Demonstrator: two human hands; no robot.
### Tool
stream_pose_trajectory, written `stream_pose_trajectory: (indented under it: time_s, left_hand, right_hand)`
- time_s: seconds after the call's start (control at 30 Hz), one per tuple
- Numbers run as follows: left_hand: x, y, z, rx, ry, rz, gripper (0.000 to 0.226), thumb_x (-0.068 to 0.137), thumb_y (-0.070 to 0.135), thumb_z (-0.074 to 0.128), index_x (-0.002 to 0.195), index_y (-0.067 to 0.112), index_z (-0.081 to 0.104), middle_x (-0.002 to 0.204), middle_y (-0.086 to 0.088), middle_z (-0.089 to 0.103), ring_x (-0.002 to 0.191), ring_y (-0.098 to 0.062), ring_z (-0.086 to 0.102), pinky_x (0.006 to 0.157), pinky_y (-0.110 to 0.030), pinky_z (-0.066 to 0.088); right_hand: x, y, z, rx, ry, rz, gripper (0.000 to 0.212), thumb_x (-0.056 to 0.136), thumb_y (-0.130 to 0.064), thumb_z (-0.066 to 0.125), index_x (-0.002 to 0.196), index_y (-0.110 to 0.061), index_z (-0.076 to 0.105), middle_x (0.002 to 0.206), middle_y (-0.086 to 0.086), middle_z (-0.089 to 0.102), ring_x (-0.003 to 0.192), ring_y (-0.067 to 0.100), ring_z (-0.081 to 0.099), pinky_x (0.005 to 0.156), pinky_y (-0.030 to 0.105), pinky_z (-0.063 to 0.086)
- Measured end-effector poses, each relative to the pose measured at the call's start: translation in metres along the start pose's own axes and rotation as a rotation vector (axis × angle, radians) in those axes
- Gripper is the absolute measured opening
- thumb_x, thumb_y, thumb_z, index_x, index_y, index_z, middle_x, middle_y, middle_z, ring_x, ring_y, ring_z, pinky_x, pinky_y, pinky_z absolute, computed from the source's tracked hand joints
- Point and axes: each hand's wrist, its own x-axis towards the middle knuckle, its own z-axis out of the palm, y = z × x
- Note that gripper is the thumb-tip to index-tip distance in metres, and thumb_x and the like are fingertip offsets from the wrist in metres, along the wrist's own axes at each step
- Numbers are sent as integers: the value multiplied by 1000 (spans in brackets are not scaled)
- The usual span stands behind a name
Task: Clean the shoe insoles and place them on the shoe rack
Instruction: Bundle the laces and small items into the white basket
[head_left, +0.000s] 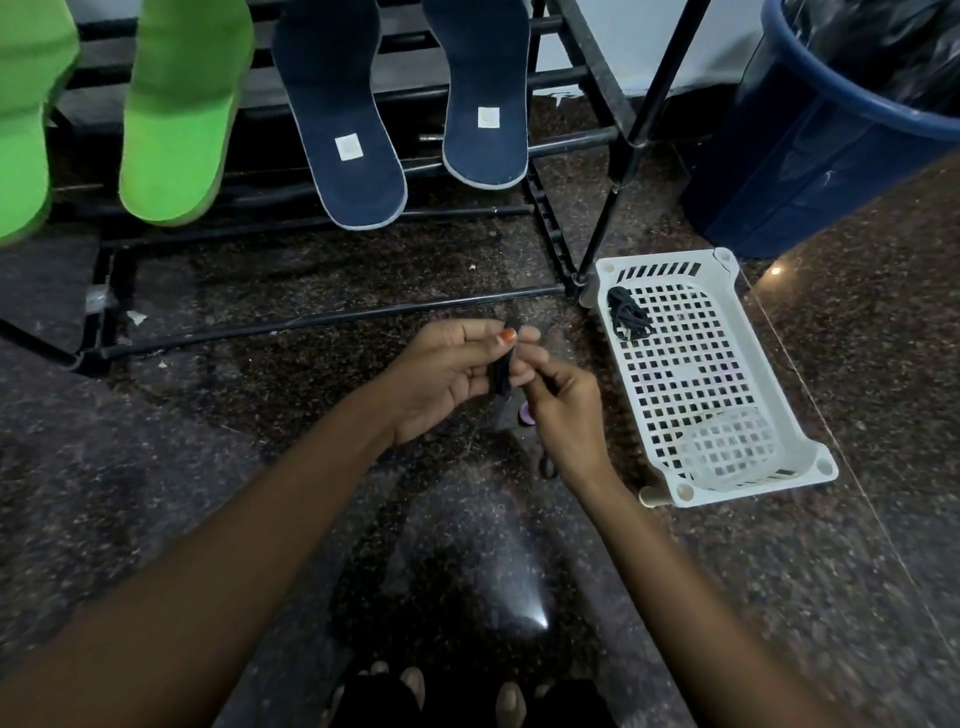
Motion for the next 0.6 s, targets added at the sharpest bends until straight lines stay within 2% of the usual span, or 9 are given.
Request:
stream_pose_trajectory:
  time_s: [0.07, 0.13, 0.17, 0.23, 0.3, 0.33, 0.47, 0.6]
  left_hand:
    - [1, 0, 1, -45, 43, 22, 22, 97, 2, 41, 101, 5, 62, 83, -2, 74, 74, -6, 69, 72, -18, 55]
    - [2, -1, 1, -68, 82, 45, 23, 98, 0, 39, 101, 4, 61, 84, -2, 75, 76, -6, 69, 74, -17, 55]
    - [3, -2, 1, -72, 99, 55, 23, 98, -1, 39, 102, 4, 61, 84, -2, 75, 77, -6, 70, 74, -17, 55]
    - [5, -3, 0, -63, 137, 67, 21, 97, -2, 41, 103, 3, 61, 84, -1, 75, 78, -7, 70, 74, -17, 55]
    - [7, -4, -1, -21, 174, 72, 20, 97, -2, 43, 106, 1, 60, 88, 1, 74, 78, -6, 70, 76, -17, 55]
    - [7, -5, -2, 17, 192, 71, 19, 97, -2, 43, 108, 1, 59, 92, 0, 73, 77, -5, 70, 76, -17, 55]
    - [7, -9, -3, 186, 222, 57, 19, 97, -1, 45, 112, 1, 57, 96, -9, 67, 73, -1, 68, 71, -14, 54]
    - [7, -11, -4, 356, 200, 3, 23, 97, 2, 48, 117, 0, 58, 101, -8, 67, 75, 2, 66, 70, -11, 51]
  right_hand:
    - [-6, 0, 5, -95, -44, -31, 37, 90, 0, 53, 60, -22, 55, 45, -20, 49, 48, -6, 45, 51, 9, 31]
    - [-10, 1, 8, -189, -62, -92, 44, 88, 2, 54, 55, -26, 46, 47, -14, 44, 50, -5, 45, 52, 9, 31]
    - [-11, 1, 10, -237, -79, -126, 37, 88, 0, 55, 58, -21, 52, 54, -13, 46, 53, -4, 45, 53, 9, 31]
    - [-13, 2, 12, -319, -117, -184, 13, 87, -5, 58, 77, -4, 67, 67, 5, 58, 60, 0, 48, 56, 14, 33]
    - [-14, 2, 11, -381, -130, -227, 15, 86, -6, 61, 97, 0, 69, 83, 14, 66, 72, 15, 59, 63, 20, 40]
    - [-14, 2, 10, -407, -133, -242, 18, 85, -7, 62, 101, -1, 69, 87, 14, 67, 76, 21, 61, 67, 23, 42]
    - [-10, -2, 6, -452, -112, -276, 14, 81, -9, 66, 93, -6, 71, 87, 9, 69, 76, 21, 62, 66, 23, 43]
    - [-7, -8, 2, -429, -105, -286, 10, 75, -6, 70, 85, -6, 71, 88, 8, 70, 74, 18, 61, 67, 20, 43]
